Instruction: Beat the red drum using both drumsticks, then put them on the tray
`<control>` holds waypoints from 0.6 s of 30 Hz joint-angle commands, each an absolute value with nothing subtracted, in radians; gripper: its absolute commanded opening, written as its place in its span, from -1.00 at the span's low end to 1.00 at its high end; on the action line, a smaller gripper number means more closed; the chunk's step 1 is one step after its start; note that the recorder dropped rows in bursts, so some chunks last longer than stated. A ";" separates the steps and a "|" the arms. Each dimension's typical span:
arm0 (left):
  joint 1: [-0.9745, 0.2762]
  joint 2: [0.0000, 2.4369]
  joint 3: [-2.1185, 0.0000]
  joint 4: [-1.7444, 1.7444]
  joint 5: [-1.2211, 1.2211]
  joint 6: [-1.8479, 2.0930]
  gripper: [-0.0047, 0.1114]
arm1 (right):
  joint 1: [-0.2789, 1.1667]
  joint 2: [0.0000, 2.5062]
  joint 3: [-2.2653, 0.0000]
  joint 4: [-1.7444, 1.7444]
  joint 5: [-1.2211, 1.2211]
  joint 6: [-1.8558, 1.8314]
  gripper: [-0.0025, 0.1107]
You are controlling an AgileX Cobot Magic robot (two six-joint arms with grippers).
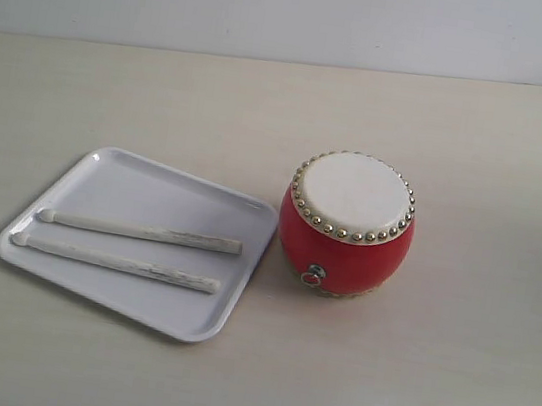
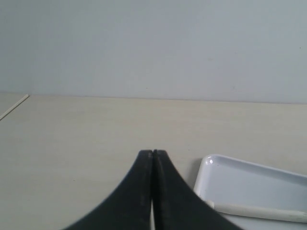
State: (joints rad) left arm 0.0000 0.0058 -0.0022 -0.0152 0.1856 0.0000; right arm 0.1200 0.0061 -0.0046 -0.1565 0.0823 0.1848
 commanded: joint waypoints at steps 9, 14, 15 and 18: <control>0.001 0.000 0.000 -0.018 0.181 -0.008 -0.92 | 0.116 0.000 0.000 -0.157 0.080 0.186 -0.96; 0.001 0.000 0.000 -0.018 0.185 -0.008 -0.92 | 0.116 0.000 0.000 -0.157 0.080 0.186 -0.96; 0.001 0.000 0.000 -0.018 0.185 -0.008 -0.92 | 0.116 0.000 0.000 -0.157 0.080 0.186 -0.96; 0.001 0.000 0.000 -0.018 0.185 -0.008 -0.92 | 0.116 0.000 0.000 -0.157 0.080 0.186 -0.96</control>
